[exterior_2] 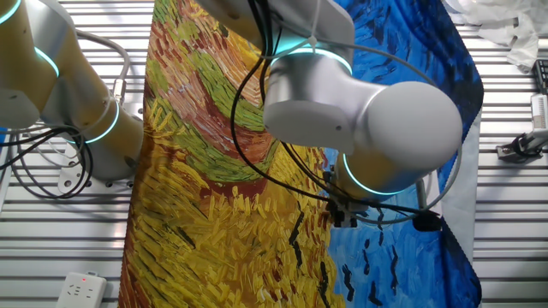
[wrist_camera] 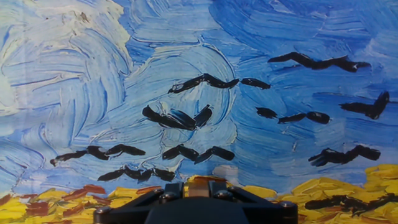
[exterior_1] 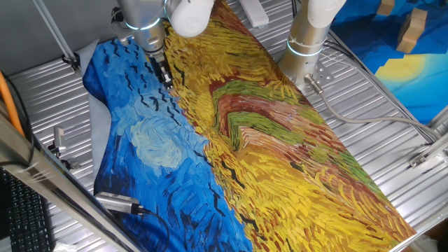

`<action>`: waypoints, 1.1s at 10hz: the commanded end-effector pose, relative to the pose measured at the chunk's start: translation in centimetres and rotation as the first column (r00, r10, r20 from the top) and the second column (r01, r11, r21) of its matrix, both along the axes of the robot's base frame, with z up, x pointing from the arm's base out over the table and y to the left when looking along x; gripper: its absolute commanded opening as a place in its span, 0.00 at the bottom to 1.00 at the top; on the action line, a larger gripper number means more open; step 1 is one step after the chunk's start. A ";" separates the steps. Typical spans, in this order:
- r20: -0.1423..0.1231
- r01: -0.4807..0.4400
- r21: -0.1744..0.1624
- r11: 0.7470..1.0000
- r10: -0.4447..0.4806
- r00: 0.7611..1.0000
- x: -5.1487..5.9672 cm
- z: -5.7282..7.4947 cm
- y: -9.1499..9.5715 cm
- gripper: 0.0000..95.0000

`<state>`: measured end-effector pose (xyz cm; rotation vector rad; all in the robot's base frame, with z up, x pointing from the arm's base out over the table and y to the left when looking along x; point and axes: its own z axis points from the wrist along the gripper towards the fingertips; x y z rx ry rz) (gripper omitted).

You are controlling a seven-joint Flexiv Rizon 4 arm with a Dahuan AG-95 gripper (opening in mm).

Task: Pick up the small block on the left and move it to the right

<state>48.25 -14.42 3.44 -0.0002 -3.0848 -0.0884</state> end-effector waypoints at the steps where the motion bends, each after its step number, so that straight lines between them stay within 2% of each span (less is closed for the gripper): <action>1: 0.001 -0.001 0.001 1.000 0.001 1.000 0.0 -0.1 0.0 0.20; 6: -0.005 -0.001 -0.002 1.000 0.001 1.000 -0.1 -1.3 0.0 0.20; 8: -0.011 0.000 -0.001 1.000 0.000 1.000 -0.2 -1.3 0.1 0.20; 9: -0.015 0.004 -0.003 1.000 -0.004 1.000 -0.2 -1.3 0.1 0.00; 11: -0.018 0.010 -0.004 1.000 -0.010 1.000 -0.2 -1.3 0.1 0.00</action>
